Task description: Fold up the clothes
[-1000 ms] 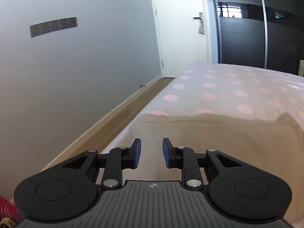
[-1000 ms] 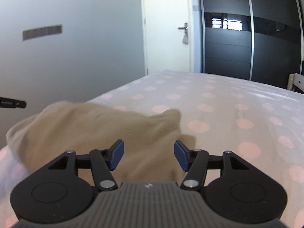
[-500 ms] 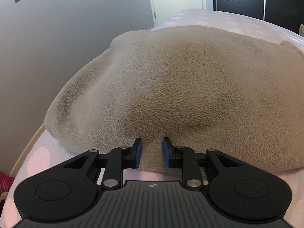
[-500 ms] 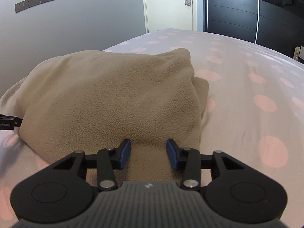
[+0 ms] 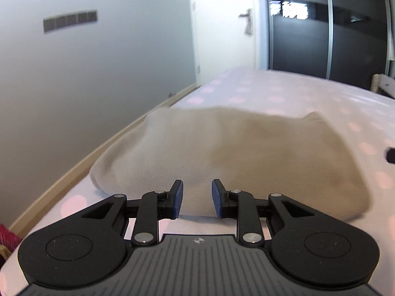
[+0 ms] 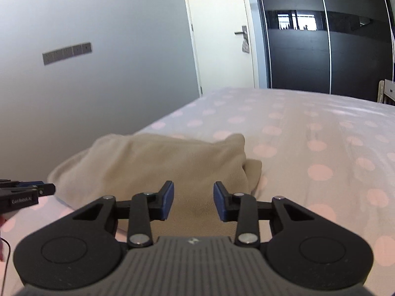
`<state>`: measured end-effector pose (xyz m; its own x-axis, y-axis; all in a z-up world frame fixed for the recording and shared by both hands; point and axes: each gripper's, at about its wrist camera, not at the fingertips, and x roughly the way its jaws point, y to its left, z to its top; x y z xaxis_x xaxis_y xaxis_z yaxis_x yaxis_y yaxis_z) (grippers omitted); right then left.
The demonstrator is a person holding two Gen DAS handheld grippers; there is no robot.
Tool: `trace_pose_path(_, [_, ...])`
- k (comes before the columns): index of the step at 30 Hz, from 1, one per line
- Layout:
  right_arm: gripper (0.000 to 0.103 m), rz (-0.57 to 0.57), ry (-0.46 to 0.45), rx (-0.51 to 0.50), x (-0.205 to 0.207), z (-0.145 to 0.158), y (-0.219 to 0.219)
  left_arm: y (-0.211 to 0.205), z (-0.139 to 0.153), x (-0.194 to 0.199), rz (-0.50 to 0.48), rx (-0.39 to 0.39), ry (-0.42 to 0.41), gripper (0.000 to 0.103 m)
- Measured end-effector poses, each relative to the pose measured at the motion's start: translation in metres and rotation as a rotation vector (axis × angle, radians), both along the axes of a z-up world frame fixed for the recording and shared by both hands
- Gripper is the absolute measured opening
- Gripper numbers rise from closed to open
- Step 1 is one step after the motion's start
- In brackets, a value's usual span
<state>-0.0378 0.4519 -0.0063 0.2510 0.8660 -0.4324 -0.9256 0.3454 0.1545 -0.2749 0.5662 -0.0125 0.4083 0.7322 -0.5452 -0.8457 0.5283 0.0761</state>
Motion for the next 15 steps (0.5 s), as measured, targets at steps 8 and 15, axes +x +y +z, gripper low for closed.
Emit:
trace_pose_path(8, [0.042,0.034,0.037,0.052,-0.021,0.043,-0.080,-0.086,0.064,-0.008,-0.050,0.058,-0.115,0.023])
trace_pose_path(15, [0.043,-0.003,0.025,0.124,-0.042,0.065,-0.161,-0.154,0.080,-0.001,-0.023,0.093,-0.148,0.023])
